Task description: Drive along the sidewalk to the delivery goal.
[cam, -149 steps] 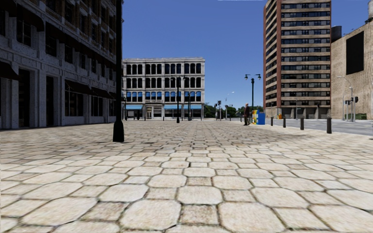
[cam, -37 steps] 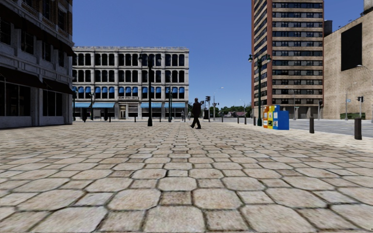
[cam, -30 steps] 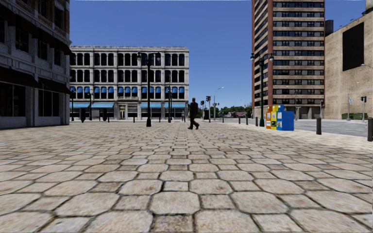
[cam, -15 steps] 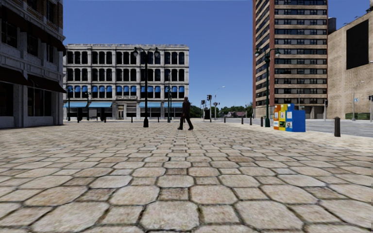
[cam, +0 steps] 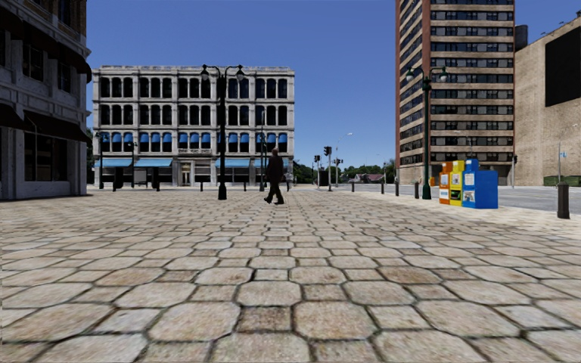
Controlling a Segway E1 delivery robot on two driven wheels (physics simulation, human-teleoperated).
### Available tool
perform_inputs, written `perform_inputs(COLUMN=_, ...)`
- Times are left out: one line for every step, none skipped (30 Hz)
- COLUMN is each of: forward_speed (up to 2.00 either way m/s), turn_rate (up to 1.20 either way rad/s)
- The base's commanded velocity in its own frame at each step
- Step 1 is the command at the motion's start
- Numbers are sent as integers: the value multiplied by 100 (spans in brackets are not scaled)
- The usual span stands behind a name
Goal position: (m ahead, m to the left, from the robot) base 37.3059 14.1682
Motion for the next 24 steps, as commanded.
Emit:
perform_inputs(forward_speed=200, turn_rate=0)
perform_inputs(forward_speed=200, turn_rate=0)
perform_inputs(forward_speed=200, turn_rate=0)
perform_inputs(forward_speed=200, turn_rate=0)
perform_inputs(forward_speed=200, turn_rate=0)
perform_inputs(forward_speed=200, turn_rate=0)
perform_inputs(forward_speed=200, turn_rate=0)
perform_inputs(forward_speed=200, turn_rate=0)
perform_inputs(forward_speed=200, turn_rate=0)
perform_inputs(forward_speed=200, turn_rate=0)
perform_inputs(forward_speed=200, turn_rate=0)
perform_inputs(forward_speed=200, turn_rate=0)
perform_inputs(forward_speed=200, turn_rate=0)
perform_inputs(forward_speed=200, turn_rate=0)
perform_inputs(forward_speed=200, turn_rate=0)
perform_inputs(forward_speed=200, turn_rate=0)
perform_inputs(forward_speed=200, turn_rate=0)
perform_inputs(forward_speed=200, turn_rate=0)
perform_inputs(forward_speed=200, turn_rate=0)
perform_inputs(forward_speed=200, turn_rate=0)
perform_inputs(forward_speed=200, turn_rate=0)
perform_inputs(forward_speed=200, turn_rate=0)
perform_inputs(forward_speed=200, turn_rate=0)
perform_inputs(forward_speed=200, turn_rate=0)
